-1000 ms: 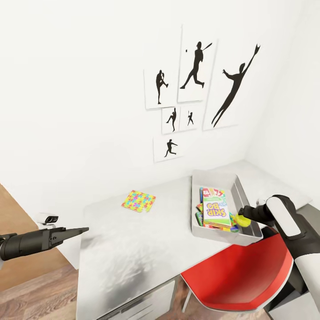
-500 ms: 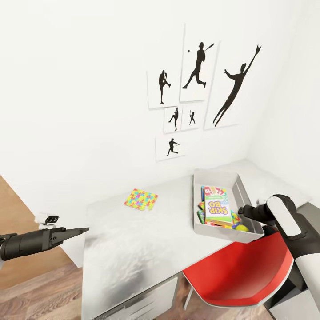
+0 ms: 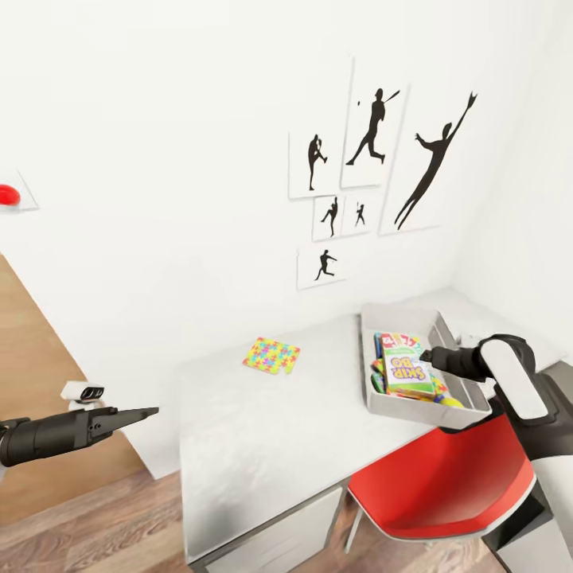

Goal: Put all the toys in the child's room - the three board games (two on the bed and one on the table), the two jigsaw puzzles on the table, and the tennis ball on the table - inside the toy box on the table in the child's room.

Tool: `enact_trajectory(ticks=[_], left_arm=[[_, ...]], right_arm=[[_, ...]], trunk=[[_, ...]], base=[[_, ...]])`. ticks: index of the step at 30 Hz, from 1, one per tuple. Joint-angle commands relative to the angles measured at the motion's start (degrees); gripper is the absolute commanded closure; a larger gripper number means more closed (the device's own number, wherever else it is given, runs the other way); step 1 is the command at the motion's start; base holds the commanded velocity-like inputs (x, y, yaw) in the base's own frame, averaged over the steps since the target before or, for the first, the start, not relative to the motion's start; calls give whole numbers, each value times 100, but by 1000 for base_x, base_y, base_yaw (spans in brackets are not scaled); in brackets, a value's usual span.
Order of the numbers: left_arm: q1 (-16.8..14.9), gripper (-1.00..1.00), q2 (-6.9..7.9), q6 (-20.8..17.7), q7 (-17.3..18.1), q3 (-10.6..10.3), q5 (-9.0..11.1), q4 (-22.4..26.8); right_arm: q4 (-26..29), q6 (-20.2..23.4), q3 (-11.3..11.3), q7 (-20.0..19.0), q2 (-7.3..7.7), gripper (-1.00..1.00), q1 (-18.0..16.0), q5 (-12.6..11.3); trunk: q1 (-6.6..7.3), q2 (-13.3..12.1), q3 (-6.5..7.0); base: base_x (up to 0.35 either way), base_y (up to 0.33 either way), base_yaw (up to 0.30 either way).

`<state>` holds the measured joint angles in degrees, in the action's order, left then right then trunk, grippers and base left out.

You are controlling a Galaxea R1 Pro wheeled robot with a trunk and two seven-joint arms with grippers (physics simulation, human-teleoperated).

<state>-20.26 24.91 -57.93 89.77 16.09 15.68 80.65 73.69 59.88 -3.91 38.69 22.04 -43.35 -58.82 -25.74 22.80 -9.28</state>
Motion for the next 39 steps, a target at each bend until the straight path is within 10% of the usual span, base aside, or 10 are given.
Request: enact_trajectory(ticks=[1,30,39], left_arm=[[-4,-100,1,-61,23,-1,-3,0],[-4,-100,4,-61,23,-1,-3,-4],[-4,-100,5,-61,23,-1,-3,-5]], right_arm=[[101,12,-13,60,3,-100,-10,-62],[223,12,-390,158,-1454,-100,-173,-114],[157,12,-440,143,-1509,-100,-165,-104]], trunk=[[-4,12,-3],[-4,12,216],[-4,12,217]], base=[[-3,121,0],[-36,60,121],[0,0,14]])
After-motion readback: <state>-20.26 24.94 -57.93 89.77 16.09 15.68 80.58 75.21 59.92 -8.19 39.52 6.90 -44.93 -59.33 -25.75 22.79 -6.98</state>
